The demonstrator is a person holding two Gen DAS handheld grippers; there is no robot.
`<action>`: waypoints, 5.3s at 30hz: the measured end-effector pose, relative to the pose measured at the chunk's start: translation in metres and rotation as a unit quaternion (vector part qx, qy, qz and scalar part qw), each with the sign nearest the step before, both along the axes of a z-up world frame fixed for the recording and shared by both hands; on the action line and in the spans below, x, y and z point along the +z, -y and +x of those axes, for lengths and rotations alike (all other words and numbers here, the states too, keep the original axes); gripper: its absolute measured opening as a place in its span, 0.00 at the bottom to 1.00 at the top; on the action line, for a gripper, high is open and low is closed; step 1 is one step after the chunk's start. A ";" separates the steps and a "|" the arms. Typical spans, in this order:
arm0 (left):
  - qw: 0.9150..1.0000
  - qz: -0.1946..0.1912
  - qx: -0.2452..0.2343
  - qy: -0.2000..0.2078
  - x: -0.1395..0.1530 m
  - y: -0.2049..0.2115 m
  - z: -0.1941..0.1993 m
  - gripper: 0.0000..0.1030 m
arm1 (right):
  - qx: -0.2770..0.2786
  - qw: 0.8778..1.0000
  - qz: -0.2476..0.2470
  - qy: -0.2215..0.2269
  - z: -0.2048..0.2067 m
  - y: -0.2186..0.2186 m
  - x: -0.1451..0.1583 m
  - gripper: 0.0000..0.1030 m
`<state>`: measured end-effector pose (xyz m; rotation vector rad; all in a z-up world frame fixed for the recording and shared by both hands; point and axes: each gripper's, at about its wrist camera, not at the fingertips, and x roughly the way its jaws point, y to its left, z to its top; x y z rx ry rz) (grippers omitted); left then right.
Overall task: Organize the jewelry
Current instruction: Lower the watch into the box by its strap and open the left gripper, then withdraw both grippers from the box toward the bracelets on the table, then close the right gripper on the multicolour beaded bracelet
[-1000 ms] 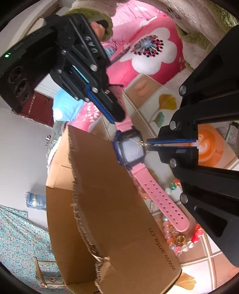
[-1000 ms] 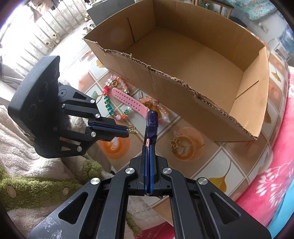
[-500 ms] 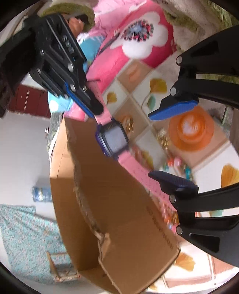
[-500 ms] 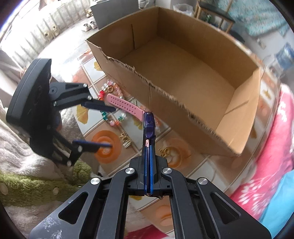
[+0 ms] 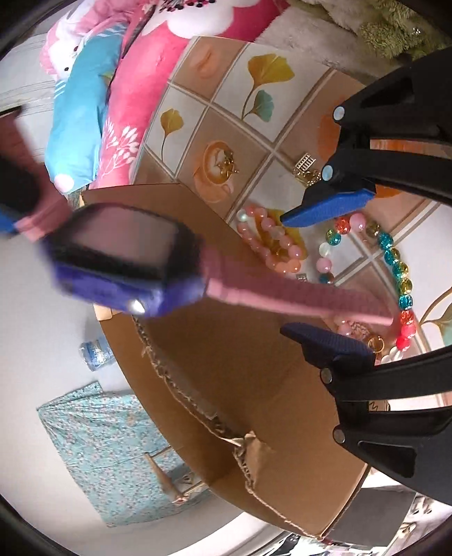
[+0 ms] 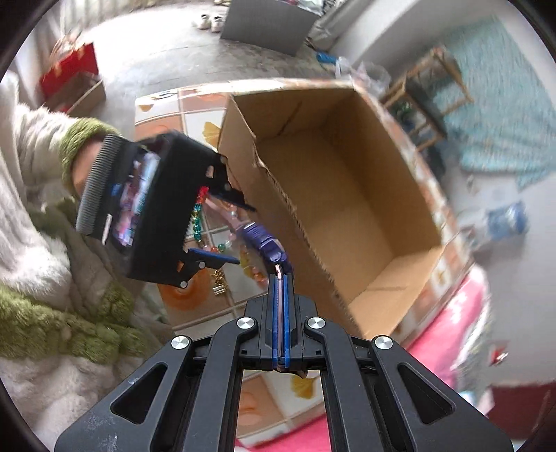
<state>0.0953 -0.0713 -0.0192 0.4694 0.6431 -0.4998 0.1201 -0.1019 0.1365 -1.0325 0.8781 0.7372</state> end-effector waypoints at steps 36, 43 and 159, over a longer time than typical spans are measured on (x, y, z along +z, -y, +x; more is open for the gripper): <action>0.919 0.373 -0.016 0.130 0.038 -0.036 0.181 0.03 | 0.053 0.995 0.087 0.005 0.239 0.007 -0.043 0.03; 0.809 0.530 -0.126 0.220 -0.022 -0.032 0.160 0.03 | 0.069 0.989 0.129 -0.030 0.237 0.035 -0.040 0.03; 0.964 -0.145 0.209 -0.072 0.005 -0.128 0.011 0.67 | -0.313 0.857 0.388 -0.133 0.029 0.062 -0.130 0.37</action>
